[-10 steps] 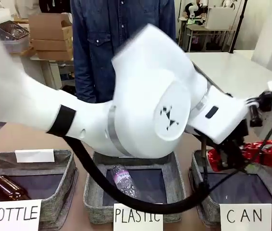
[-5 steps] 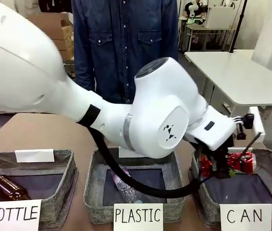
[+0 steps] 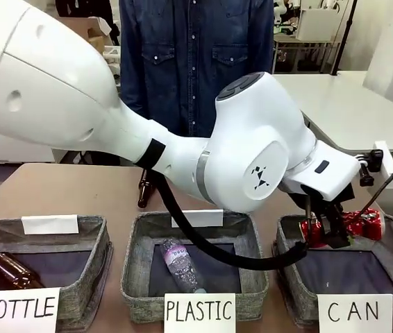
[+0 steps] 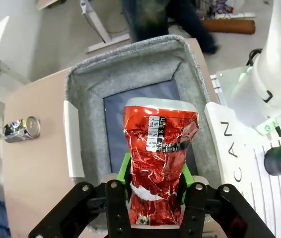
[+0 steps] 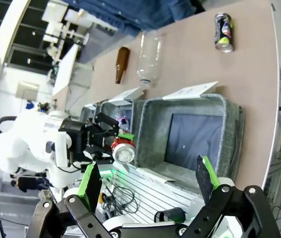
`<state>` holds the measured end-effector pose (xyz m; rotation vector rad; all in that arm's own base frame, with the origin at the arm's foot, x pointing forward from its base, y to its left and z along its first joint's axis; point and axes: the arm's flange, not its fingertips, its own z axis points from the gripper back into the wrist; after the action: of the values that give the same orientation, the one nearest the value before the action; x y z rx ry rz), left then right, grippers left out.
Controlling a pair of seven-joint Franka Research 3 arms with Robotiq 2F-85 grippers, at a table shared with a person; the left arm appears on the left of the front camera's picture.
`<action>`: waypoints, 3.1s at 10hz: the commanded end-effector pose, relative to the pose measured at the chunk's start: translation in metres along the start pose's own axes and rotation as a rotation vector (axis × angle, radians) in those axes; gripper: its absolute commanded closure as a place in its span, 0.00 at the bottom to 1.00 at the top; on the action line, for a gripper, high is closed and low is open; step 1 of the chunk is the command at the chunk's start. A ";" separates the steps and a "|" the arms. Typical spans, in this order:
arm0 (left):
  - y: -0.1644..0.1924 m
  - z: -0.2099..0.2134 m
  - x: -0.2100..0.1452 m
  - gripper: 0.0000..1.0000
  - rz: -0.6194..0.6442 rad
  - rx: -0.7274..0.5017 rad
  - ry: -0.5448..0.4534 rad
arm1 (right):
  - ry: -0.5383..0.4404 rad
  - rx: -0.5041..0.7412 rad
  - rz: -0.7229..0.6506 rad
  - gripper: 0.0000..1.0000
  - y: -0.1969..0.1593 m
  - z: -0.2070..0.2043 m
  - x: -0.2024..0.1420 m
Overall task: Sort the can waste into the basket.
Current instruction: Pick up the can waste from the table and place it in the right Fabric basket.
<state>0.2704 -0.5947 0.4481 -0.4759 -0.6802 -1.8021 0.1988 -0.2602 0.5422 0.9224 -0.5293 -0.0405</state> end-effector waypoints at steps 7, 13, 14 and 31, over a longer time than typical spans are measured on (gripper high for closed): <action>-0.008 0.010 0.008 0.00 -0.001 -0.030 0.003 | -0.014 0.003 -0.016 0.00 0.002 0.000 0.002; -0.048 0.183 -0.054 0.00 0.192 -0.173 0.199 | -0.014 0.003 -0.016 0.00 0.002 0.000 0.002; -0.052 0.233 -0.092 0.00 0.267 -0.124 0.210 | -0.014 0.003 -0.016 0.00 0.002 0.000 0.002; -0.092 0.489 -0.463 0.00 1.588 -0.146 -0.101 | 0.239 0.279 0.214 0.00 0.138 -0.187 0.033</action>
<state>0.3275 0.0721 0.5108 -0.8674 -0.0501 -0.3000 0.2866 -0.0458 0.5704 1.1223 -0.4184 0.3229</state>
